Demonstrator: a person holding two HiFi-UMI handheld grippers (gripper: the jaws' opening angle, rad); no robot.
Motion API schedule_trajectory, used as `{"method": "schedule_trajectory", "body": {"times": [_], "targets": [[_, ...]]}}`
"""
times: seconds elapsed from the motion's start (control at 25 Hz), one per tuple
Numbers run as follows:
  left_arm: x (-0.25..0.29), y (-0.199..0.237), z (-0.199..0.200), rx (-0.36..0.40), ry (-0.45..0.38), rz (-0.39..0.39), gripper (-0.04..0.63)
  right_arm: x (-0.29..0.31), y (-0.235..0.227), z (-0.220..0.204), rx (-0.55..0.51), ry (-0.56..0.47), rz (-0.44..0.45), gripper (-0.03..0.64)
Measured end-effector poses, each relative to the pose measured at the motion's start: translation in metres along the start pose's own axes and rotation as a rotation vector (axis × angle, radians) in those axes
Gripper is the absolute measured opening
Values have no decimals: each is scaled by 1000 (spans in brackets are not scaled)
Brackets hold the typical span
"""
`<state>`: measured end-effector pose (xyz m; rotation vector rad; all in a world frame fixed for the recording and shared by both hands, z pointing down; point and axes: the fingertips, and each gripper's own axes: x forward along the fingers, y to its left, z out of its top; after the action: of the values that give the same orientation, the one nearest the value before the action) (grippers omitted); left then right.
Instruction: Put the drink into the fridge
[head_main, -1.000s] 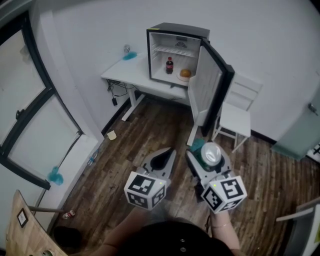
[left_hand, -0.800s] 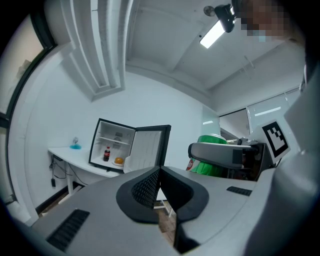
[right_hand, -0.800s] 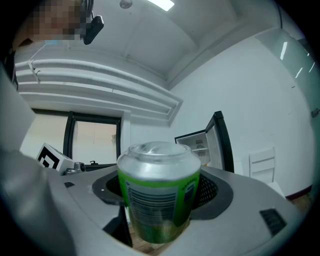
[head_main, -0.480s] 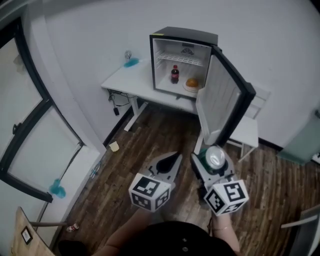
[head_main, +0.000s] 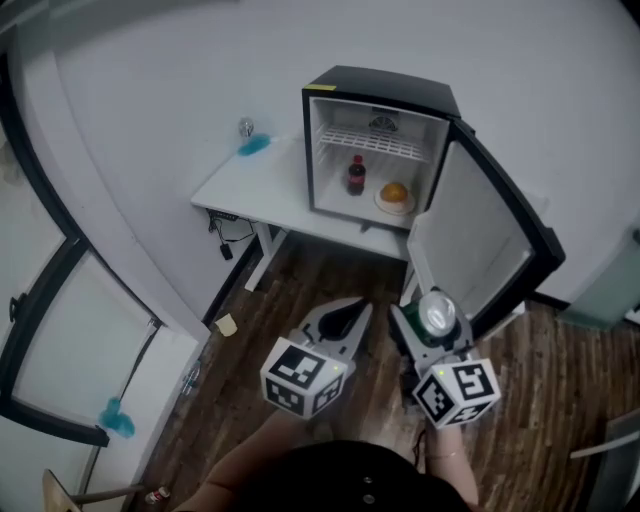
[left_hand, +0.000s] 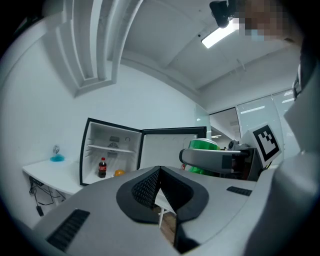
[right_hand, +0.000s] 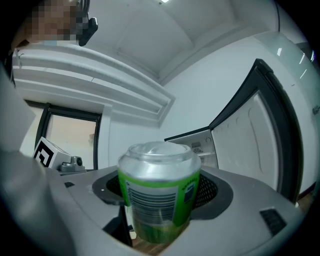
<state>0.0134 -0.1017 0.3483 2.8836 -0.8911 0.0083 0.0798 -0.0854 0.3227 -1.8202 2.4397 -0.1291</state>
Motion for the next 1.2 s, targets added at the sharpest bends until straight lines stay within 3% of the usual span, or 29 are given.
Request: {"method": "schedule_trajectory", "body": {"times": [0.48, 0.84, 1.2], "targets": [[42, 67, -6, -60, 25, -48, 6, 67, -20, -19, 14, 48, -74, 344], [76, 112, -21, -60, 52, -50, 6, 122, -47, -18, -1, 22, -70, 344], [144, 168, -15, -76, 57, -41, 6, 201, -93, -11, -27, 28, -54, 344]]}}
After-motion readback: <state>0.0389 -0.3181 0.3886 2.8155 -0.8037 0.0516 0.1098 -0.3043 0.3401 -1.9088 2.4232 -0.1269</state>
